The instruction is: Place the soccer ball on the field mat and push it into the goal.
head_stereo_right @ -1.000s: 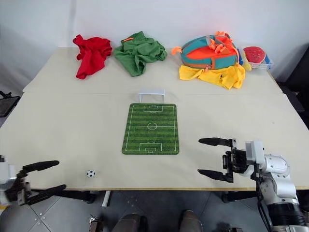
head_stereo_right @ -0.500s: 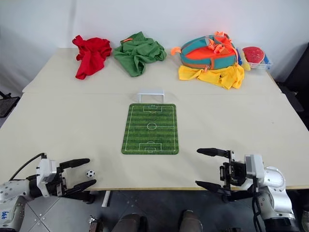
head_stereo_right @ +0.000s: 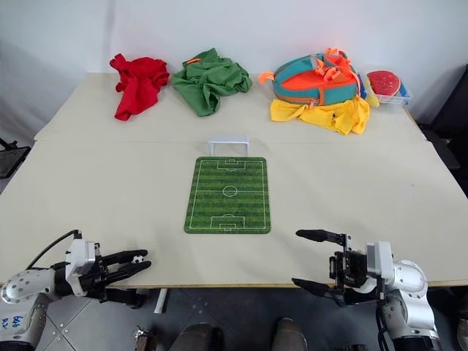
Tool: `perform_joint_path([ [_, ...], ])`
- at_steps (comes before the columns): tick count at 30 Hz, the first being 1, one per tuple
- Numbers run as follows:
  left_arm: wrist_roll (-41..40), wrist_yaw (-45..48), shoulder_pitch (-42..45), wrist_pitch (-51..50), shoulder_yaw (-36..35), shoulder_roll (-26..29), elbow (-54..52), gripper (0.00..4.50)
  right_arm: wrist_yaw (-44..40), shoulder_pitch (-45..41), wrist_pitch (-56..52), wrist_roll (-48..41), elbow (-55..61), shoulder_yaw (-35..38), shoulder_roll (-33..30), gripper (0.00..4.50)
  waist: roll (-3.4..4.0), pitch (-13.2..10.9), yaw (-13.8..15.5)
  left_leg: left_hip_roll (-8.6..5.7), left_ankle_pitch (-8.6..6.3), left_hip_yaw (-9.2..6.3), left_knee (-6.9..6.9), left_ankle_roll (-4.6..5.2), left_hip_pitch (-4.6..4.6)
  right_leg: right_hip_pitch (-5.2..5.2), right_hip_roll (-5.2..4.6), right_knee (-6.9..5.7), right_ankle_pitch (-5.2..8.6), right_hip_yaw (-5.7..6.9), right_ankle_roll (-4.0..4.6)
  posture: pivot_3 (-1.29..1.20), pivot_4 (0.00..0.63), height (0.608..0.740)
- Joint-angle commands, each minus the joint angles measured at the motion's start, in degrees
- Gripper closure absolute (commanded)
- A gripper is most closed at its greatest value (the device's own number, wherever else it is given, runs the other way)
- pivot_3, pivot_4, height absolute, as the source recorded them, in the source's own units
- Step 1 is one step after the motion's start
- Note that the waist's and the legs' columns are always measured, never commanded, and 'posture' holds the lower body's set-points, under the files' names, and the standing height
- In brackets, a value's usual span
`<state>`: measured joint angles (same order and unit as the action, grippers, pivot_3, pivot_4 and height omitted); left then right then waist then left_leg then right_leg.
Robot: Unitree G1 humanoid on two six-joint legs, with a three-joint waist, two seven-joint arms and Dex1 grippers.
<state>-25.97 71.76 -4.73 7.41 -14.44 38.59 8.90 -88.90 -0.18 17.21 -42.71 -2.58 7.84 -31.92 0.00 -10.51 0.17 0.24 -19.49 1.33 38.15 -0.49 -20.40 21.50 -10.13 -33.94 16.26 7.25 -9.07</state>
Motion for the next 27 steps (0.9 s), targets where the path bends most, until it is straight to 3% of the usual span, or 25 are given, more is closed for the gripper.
perform_joint_path([
  [1,-5.0,-0.7,4.3,-8.1,0.6,1.9,-7.3,3.64,-0.7,0.3,0.1,-1.3,1.3,3.7,-0.9,0.0,-0.01,0.0,0.2,0.0,0.0,0.0,0.0,0.0,0.0,0.0,0.0,0.0,0.0,0.0,0.0,0.0,0.15,0.74],
  [4,-8.0,-5.8,15.5,-21.3,3.6,2.8,-11.8,3.64,1.6,0.2,-0.9,-1.8,1.8,6.6,-1.7,0.0,-0.03,0.0,1.6,0.0,0.01,-0.07,0.15,0.0,-0.06,-0.01,0.01,-0.06,0.0,0.03,0.0,0.0,0.15,0.74],
  [6,-8.3,-7.1,21.5,-24.9,6.5,0.9,-13.3,3.64,2.7,0.2,-2.1,-2.2,2.6,8.0,-2.0,0.0,-0.02,0.0,1.5,-0.02,0.01,-0.09,0.25,0.0,-0.06,-0.07,0.0,-0.08,-0.04,0.0,-0.02,0.0,0.15,0.74],
  [14,8.2,-9.4,37.8,-19.0,23.5,-9.2,0.6,3.64,6.3,0.3,-3.8,-1.7,5.8,9.0,0.0,0.0,0.03,0.0,1.0,0.07,0.01,0.11,0.06,-0.01,0.0,-0.02,0.23,0.1,-0.07,-0.13,-0.04,0.0,0.15,0.74],
  [17,11.1,-9.8,40.7,-16.5,25.8,-12.4,5.5,3.64,6.8,1.4,-3.6,-1.0,7.1,8.9,0.4,0.0,0.01,0.0,1.3,0.12,0.0,0.13,0.09,-0.01,-0.04,-0.01,0.27,0.14,-0.07,-0.14,-0.04,0.0,0.15,0.74],
  [27,15.9,-9.2,40.1,-6.2,27.7,-15.2,10.5,3.64,10.9,4.3,-3.9,0.5,11.1,10.1,0.1,0.0,0.01,0.0,1.3,0.16,0.0,0.15,0.14,0.0,-0.06,0.0,0.29,0.14,-0.07,-0.18,-0.05,0.0,0.15,0.74],
])
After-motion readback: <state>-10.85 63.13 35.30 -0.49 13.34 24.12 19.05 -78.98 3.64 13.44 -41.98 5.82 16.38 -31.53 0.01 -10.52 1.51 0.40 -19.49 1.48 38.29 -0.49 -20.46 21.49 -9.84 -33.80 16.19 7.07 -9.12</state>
